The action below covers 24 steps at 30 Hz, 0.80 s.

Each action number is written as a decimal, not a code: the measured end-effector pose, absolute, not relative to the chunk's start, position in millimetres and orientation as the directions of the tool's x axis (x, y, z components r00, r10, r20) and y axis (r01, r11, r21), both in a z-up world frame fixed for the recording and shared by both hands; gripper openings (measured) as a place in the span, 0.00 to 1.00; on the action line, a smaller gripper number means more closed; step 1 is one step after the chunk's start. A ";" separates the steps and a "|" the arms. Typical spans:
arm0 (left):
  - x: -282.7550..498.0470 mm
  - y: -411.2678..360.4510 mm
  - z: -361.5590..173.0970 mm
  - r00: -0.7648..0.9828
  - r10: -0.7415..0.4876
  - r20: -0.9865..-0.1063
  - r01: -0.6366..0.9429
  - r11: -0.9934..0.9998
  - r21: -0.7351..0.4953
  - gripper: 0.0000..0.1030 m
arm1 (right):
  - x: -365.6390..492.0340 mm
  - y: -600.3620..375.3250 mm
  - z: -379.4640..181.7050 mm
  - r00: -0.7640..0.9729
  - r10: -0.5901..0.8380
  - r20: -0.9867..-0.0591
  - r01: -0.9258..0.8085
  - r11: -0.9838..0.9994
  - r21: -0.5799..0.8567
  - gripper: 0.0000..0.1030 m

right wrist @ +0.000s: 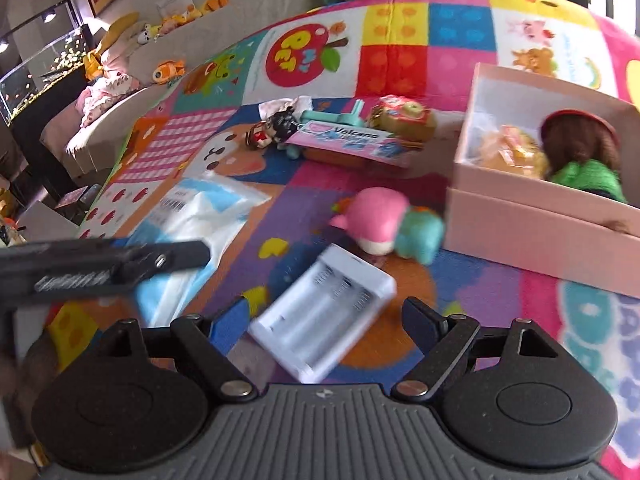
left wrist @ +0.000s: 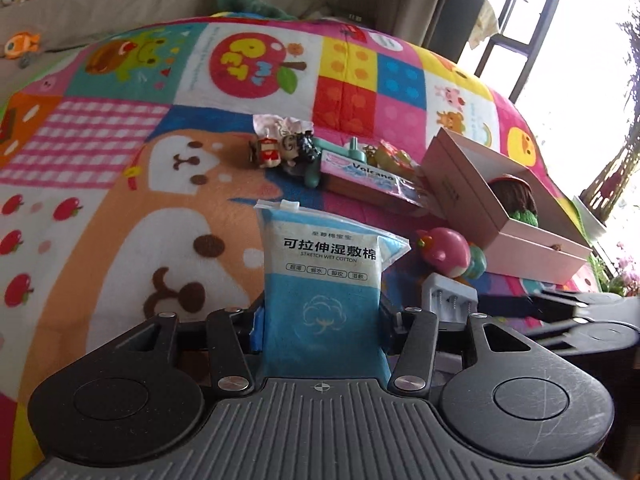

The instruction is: Organize objects

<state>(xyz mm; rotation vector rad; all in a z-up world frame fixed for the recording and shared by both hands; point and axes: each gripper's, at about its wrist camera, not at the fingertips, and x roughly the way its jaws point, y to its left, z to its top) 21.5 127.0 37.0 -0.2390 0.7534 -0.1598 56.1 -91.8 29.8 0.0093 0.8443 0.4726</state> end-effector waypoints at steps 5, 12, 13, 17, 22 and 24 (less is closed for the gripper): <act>17.8 116.2 36.7 0.717 -0.250 -0.651 0.072 0.955 -0.288 0.53 | 56.4 -83.0 28.2 0.594 0.363 -0.718 -0.416 0.902 0.111 0.70; 11.2 99.6 34.2 0.702 -0.301 -0.646 0.135 0.946 -0.295 0.53 | 27.0 -127.2 37.1 0.558 0.330 -0.762 -0.440 0.896 0.066 0.61; 10.6 99.5 32.8 0.710 -0.302 -0.636 0.135 0.945 -0.298 0.53 | 24.0 -133.9 38.9 0.546 0.322 -0.774 -0.438 0.897 0.064 0.61; 15.3 110.3 22.9 0.761 -0.247 -0.600 0.044 0.942 -0.332 0.53 | 14.2 -147.5 53.6 0.581 0.332 -0.743 -0.440 0.896 0.056 0.61; 15.9 129.9 14.3 0.810 -0.190 -0.555 -0.014 0.940 -0.342 0.53 | 38.5 -116.8 85.9 0.662 0.326 -0.675 -0.492 0.868 -0.064 0.62; 11.2 138.6 9.4 0.831 -0.179 -0.527 -0.025 0.934 -0.356 0.53 | 69.9 -99.7 98.0 0.639 0.359 -0.680 -0.515 0.857 -0.032 0.65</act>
